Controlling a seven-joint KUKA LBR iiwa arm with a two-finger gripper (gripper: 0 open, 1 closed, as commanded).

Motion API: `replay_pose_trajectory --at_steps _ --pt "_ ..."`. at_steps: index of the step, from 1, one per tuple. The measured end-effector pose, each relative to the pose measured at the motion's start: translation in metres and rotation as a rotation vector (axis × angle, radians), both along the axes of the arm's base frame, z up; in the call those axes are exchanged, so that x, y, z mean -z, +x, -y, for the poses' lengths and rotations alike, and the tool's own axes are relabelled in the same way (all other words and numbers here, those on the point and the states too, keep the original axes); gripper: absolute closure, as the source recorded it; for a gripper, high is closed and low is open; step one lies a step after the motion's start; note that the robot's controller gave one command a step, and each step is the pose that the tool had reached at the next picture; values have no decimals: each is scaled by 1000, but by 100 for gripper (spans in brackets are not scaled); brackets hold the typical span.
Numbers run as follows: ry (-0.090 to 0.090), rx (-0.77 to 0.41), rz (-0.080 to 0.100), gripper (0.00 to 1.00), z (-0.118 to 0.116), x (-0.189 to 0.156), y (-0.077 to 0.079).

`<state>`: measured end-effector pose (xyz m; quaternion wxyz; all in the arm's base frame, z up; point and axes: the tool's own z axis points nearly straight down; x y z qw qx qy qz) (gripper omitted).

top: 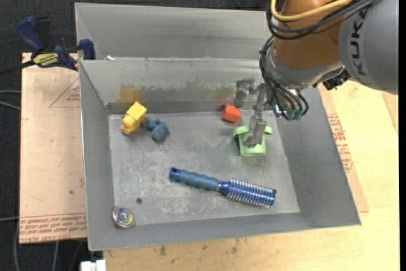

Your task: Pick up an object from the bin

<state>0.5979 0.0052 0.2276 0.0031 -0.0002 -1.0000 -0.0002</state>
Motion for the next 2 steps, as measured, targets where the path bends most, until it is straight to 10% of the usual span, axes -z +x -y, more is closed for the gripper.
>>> replay_pose_trajectory --at_steps 1,2 --pt "0 1 -1 0 37 131 -58" --pt "2 -127 15 0 -13 153 -112"
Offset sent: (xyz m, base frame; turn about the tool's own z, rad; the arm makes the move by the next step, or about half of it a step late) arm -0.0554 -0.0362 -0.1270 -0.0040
